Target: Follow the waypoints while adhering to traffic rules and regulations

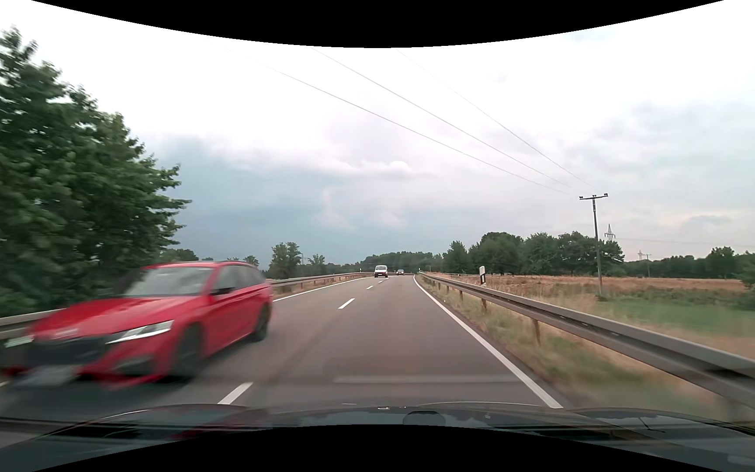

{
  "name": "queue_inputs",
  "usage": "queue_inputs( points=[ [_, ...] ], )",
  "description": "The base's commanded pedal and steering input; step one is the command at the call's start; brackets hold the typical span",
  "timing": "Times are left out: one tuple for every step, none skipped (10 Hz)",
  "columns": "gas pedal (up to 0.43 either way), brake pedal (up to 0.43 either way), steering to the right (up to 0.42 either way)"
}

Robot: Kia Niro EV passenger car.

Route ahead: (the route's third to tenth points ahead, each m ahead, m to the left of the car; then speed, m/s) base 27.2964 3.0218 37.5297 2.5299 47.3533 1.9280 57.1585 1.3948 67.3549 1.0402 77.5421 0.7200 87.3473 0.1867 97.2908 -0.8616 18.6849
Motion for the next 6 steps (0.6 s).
queue_inputs(
  points=[
    [0.157, 0.0, 0.006],
    [0.157, 0.0, 0.005],
    [0.157, 0.0, 0.005],
    [0.157, 0.0, 0.005],
    [0.157, 0.0, 0.005],
    [0.157, 0.0, 0.004]
  ],
)
